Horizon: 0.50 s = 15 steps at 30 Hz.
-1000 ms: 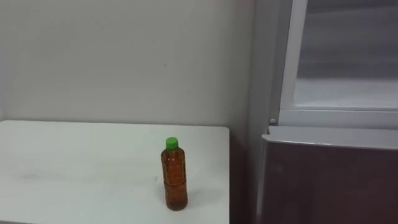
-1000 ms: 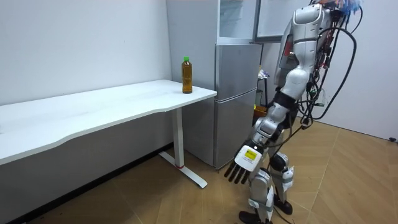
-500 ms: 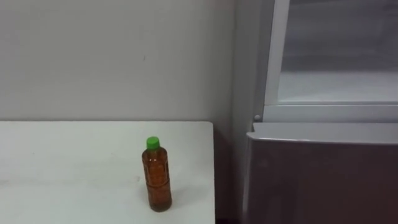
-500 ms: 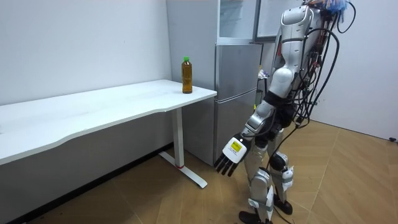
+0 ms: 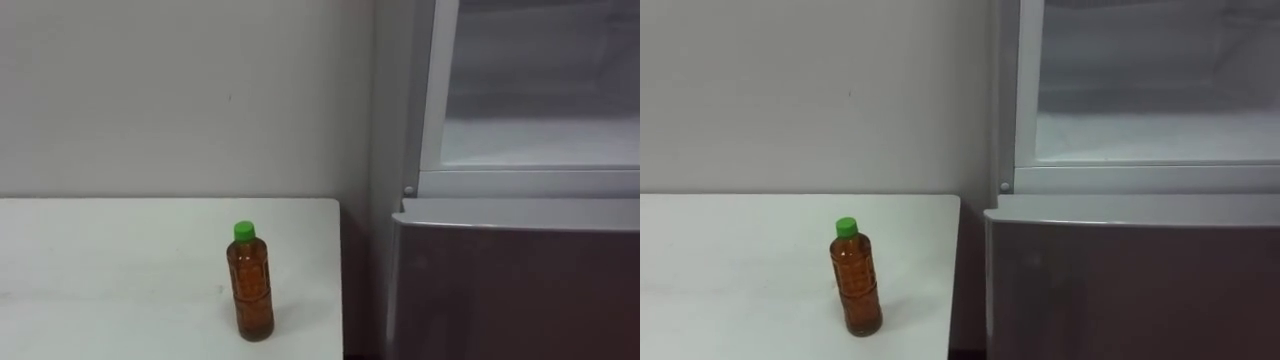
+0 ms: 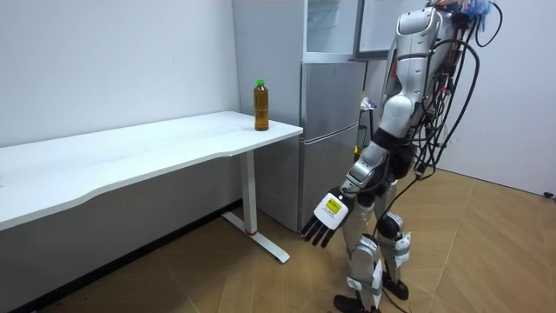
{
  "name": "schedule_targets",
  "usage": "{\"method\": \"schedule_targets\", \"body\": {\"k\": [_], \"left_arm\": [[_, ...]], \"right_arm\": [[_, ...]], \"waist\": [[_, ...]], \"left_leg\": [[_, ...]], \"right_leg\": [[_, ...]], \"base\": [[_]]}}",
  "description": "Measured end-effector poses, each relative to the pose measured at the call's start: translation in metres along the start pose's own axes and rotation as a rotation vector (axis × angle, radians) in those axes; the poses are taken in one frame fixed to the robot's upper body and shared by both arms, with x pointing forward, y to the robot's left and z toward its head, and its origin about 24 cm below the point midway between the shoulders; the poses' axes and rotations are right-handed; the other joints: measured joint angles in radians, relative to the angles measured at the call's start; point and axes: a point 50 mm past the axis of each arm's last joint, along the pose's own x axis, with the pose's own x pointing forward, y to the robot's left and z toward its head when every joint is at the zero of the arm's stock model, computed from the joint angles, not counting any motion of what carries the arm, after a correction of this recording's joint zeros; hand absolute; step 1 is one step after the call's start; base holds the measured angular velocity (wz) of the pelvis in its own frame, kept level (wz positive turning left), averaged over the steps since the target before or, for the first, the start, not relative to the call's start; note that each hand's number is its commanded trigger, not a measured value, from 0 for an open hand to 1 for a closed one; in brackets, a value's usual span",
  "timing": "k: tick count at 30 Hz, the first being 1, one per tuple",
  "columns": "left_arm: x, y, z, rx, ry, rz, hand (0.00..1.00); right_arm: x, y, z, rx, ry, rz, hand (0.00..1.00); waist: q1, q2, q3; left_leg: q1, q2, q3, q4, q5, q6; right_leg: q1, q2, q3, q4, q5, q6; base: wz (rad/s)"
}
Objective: Put the bottle in the upper fridge
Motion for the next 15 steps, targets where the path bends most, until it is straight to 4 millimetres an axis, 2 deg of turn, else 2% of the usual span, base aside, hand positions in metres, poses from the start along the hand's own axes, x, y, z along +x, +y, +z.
{"method": "schedule_targets", "body": {"k": [15], "left_arm": [[0.0, -0.0001, 0.0001, -0.002, -0.001, -0.005, 0.0]], "right_arm": [[0.0005, 0.0012, 0.0008, -0.023, -0.008, 0.0, 0.0]], "waist": [[0.004, -0.001, -0.0012]], "left_leg": [[-0.001, -0.001, -0.001, -0.004, 0.001, -0.001]], "right_leg": [[-0.002, 0.0, -0.002, 0.0, 0.0, 0.0]], "base": [[0.0]]}}
